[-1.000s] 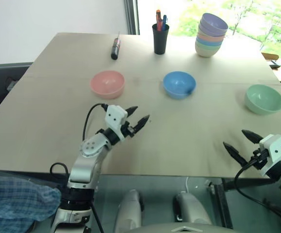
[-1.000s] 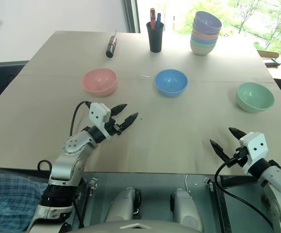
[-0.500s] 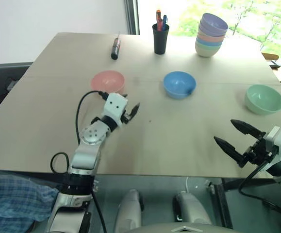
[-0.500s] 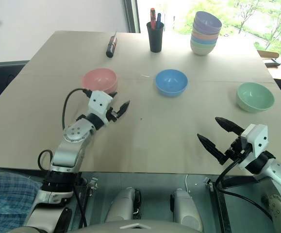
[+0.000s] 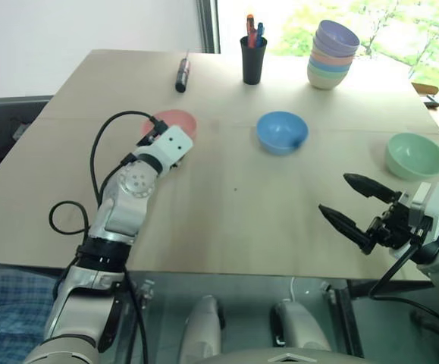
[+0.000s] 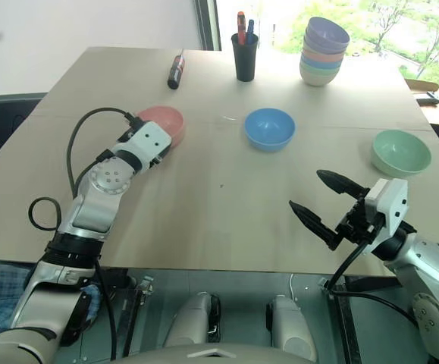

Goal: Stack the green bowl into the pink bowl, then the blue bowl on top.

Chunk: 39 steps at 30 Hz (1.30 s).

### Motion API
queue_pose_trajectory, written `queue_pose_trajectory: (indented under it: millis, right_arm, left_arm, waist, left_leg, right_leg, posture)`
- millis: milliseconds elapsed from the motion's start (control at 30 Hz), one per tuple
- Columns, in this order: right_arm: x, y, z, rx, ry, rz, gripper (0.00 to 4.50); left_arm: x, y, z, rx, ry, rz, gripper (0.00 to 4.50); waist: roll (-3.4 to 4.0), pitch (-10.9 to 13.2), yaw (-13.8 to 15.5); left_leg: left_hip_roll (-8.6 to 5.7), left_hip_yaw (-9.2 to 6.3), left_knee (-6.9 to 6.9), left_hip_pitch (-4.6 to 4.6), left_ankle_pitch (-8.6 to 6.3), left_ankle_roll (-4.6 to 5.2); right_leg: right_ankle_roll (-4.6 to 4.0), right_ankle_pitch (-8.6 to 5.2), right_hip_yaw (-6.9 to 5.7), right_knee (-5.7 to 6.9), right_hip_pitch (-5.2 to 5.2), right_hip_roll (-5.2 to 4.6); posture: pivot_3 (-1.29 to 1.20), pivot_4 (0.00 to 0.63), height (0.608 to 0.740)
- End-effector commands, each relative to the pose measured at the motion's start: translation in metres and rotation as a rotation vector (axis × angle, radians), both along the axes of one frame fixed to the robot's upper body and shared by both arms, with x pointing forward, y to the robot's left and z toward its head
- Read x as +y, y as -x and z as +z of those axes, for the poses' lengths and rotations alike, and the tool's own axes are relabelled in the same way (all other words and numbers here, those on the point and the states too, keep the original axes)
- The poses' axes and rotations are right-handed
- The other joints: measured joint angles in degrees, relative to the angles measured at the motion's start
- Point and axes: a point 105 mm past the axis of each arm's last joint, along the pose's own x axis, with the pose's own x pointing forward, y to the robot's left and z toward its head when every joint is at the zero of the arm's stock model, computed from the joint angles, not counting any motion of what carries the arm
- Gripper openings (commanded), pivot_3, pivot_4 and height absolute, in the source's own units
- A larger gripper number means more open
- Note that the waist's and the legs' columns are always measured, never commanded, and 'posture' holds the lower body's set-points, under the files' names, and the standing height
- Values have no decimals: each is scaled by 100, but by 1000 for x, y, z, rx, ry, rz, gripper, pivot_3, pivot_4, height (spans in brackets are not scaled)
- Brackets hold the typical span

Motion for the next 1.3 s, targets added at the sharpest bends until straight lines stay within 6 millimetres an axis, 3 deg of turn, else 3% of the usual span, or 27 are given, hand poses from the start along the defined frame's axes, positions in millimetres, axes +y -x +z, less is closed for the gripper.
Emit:
queue_pose_trajectory:
  millis: [33, 267, 367, 533, 733, 867, 967, 1067, 1133, 1200, 1300]
  right_arm:
    - [1, -1, 6, -29, 21, 15, 4261]
    - [3, -1, 3, -30, 25, 12, 4261]
    - [3, 0, 2, -30, 22, 2, 4261]
    - [1, 2, 0, -30, 26, -20, 4261]
    - [-2, 5, 0, -36, 28, -41, 4261]
    - [-3, 6, 0, -39, 27, -51, 4261]
    - [-4, 6, 0, -41, 31, -56, 4261]
    - [-5, 6, 0, -43, 37, -62, 4261]
    - [-6, 6, 1, -44, 39, -65, 4261]
    - [-7, 7, 1, -46, 41, -75, 4261]
    - [-7, 8, 1, -47, 42, -81, 4261]
  left_arm:
    - [2, -4, 5, 16, -25, -12, 3114]
    - [-4, -23, -10, 130, -22, -42, 3114]
    - [-8, -32, -3, 127, -30, -61, 2344]
    - [-10, -41, 0, 162, -60, -102, 140]
    - [-13, -44, -3, 200, -105, -161, 24]
    - [-33, -42, -1, 198, -107, -258, 24]
    - [-78, -26, 4, 163, -112, -488, 24]
    - [-109, 2, -1, 216, -142, -726, 24]
    - [-116, 17, -5, 249, -175, -830, 24]
    - [-125, 47, -8, 289, -218, -1023, 24]
    - [-125, 77, -14, 420, -226, -1148, 24]
  waist:
    - [0, 0, 8]
    - [-1, 0, 30]
    - [-3, 1, 24]
    - [-3, 2, 15]
    - [-4, 2, 17]
    - [-5, 2, 28]
    - [-6, 3, 39]
    - [-6, 3, 31]
    - [-3, 2, 12]
    - [-1, 1, -28]
    - [1, 0, -74]
  left_leg:
    - [0, 0, 0, 0, 0, 0]
    - [-1, -3, 2, -4, 0, 0]
    - [-1, -4, 3, -5, 0, 0]
    - [-1, -3, 3, -6, 0, 0]
    - [-1, -2, 2, -6, 0, 0]
    - [-1, -3, 3, -6, 0, 0]
    - [-2, -2, 4, -8, 0, 0]
    - [-2, -3, 4, -10, 1, -1]
    - [-2, -2, 4, -8, 2, -4]
    - [0, 3, 3, -4, 5, -8]
    - [3, 7, 1, 1, 5, -8]
  right_leg:
    - [0, 0, 1, 0, 0, 0]
    - [0, 0, -4, 0, 0, 0]
    - [0, 0, -4, 0, 0, 0]
    - [0, 0, -4, 0, -1, 1]
    - [0, 0, -4, 0, -2, 0]
    - [0, 0, -5, 0, -1, 0]
    - [0, 0, -5, -1, -1, -1]
    - [0, 0, -5, -1, -1, -2]
    - [0, 0, -3, 0, -1, -1]
    - [0, 0, 4, 4, -3, 2]
    - [0, 0, 8, 6, -3, 3]
  posture:
    - [0, 150, 740]
    - [0, 150, 740]
    - [0, 150, 740]
    - [0, 150, 740]
    - [0, 150, 740]
    - [0, 150, 740]
    - [0, 150, 740]
    - [0, 150, 740]
    - [0, 150, 740]
    - [0, 150, 740]
    - [0, 150, 740]
